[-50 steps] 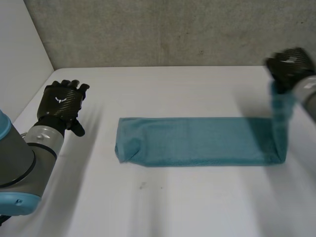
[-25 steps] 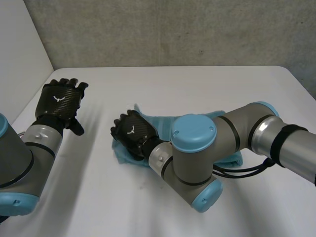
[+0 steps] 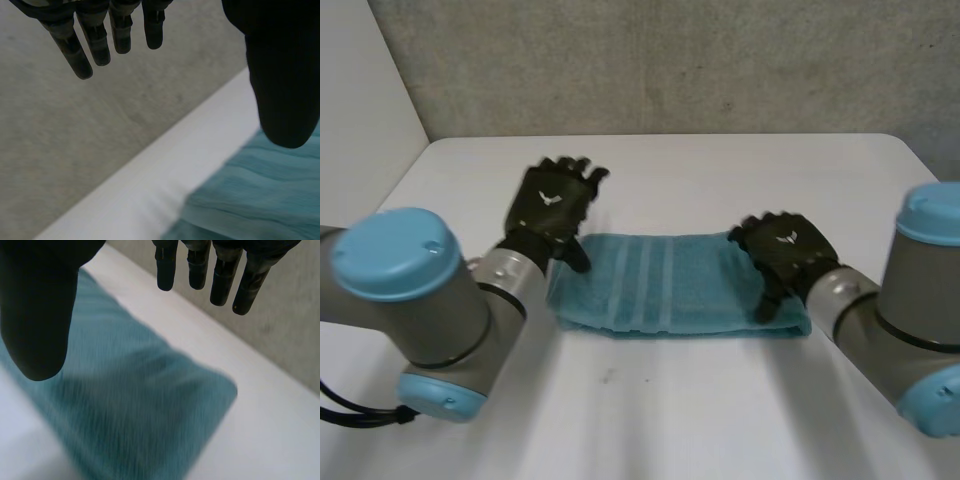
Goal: Fold the laundry
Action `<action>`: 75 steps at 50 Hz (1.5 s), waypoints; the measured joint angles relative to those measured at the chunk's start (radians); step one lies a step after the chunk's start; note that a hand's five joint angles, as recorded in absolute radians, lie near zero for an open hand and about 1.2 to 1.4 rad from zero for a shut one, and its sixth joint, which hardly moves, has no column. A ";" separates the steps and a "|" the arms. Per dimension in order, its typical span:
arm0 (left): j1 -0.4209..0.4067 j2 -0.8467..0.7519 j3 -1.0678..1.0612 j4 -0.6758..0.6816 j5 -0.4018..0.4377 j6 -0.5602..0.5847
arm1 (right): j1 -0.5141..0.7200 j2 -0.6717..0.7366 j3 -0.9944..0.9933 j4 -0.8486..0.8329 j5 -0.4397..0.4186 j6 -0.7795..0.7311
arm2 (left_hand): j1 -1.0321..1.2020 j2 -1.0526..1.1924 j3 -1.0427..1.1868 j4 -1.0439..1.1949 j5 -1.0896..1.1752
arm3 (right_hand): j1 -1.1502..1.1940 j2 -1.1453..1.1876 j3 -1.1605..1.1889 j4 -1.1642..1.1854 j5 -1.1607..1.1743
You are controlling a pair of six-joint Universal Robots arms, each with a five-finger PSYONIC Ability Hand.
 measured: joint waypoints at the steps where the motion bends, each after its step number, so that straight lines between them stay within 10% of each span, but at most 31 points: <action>1: -0.017 -0.039 0.017 -0.005 0.004 -0.001 | -0.021 -0.003 0.025 -0.005 -0.011 -0.001 | 0.000 0.000 0.000 0.000 0.000 | 0.000 0.000 0.000 0.000 0.000; 19: 0.013 -0.169 0.042 -0.017 -0.005 0.004 | -0.238 0.018 0.244 -0.180 -0.175 -0.016 | 0.000 0.000 0.000 0.000 0.000 | 0.292 0.359 0.365 0.348 0.318; 22: 0.021 -0.163 0.035 -0.019 -0.006 0.004 | -0.246 0.031 0.246 -0.195 -0.175 -0.023 | 0.000 0.000 0.000 0.000 0.000 | 0.667 0.886 0.879 0.864 0.822; 34: 0.027 -0.050 -0.056 -0.057 -0.034 0.004 | -0.241 0.029 0.175 -0.218 -0.140 -0.099 | 0.000 0.000 0.000 0.000 0.000 | 0.690 0.945 0.965 0.959 0.901; 46: 0.092 0.176 -0.189 -0.073 -0.077 0.002 | 0.078 0.076 -0.150 -0.157 -0.032 -0.172 | 0.000 0.000 0.000 0.000 0.000 | 0.716 0.957 0.967 0.960 0.921; 56: 0.175 0.292 -0.245 -0.087 -0.072 -0.013 | 0.460 0.381 -0.442 -0.095 -0.059 -0.192 | 0.000 0.000 0.000 0.000 0.000 | 0.730 0.957 0.967 0.960 0.922; 60: 0.179 0.283 -0.233 -0.086 -0.068 -0.013 | 0.489 0.433 -0.464 -0.096 -0.050 -0.211 | 0.000 0.000 0.000 0.000 0.000 | 0.645 0.845 0.854 0.843 0.822; 65: 0.167 0.233 -0.185 -0.083 -0.062 -0.017 | 0.477 0.388 -0.477 -0.100 0.041 -0.220 | 0.000 0.000 0.000 0.000 0.000 | 0.011 0.031 0.039 0.026 0.040; 75: 0.092 0.072 -0.018 -0.094 -0.016 -0.113 | 0.370 0.217 -0.443 -0.094 0.136 -0.026 | 0.000 0.000 0.000 0.000 0.000 | 0.000 0.000 -0.001 0.000 -0.003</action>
